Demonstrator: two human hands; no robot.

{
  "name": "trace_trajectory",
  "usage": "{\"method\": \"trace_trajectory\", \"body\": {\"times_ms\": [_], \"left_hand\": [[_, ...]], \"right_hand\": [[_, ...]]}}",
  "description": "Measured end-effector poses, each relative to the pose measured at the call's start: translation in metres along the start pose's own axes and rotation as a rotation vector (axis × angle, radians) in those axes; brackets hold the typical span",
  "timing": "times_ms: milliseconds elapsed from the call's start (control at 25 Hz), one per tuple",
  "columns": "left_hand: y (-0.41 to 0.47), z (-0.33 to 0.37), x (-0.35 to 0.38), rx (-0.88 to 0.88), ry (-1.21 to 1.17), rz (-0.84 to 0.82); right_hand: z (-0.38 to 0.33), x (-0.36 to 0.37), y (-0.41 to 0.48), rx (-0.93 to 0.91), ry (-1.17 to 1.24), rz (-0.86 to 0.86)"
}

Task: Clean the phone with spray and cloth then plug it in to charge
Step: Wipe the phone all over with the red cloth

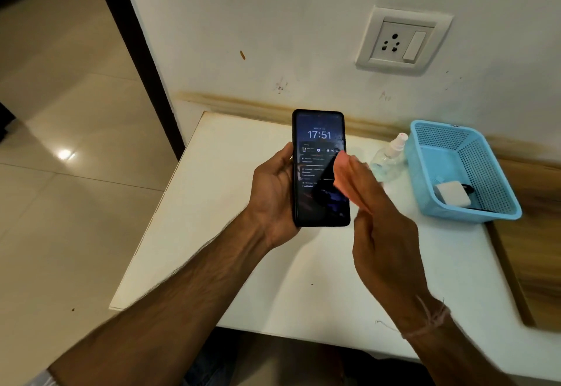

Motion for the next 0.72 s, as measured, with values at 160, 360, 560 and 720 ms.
{"method": "trace_trajectory", "body": {"times_ms": [160, 360, 560, 720], "left_hand": [[0.000, 0.003, 0.001, -0.009, -0.040, -0.064], [-0.001, 0.002, 0.009, -0.015, -0.031, -0.123], [-0.003, 0.000, 0.012, -0.056, -0.038, -0.152], [-0.005, -0.001, 0.013, -0.072, -0.056, -0.165]], "right_hand": [[-0.004, -0.003, -0.021, -0.132, -0.183, -0.065], [0.002, -0.002, -0.047, -0.264, -0.371, -0.294], [0.005, -0.002, -0.045, -0.252, -0.407, -0.324], [-0.001, -0.003, -0.046, -0.248, -0.400, -0.310]]}}
Point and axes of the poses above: each hand's wrist, its own y-axis towards the middle knuckle, its own x-axis out of the palm, z = x × y, the point moved 2 cm from there along y, towards the middle knuckle, and after that the axes turned 8 degrees about -z, right-handed, at the moved point
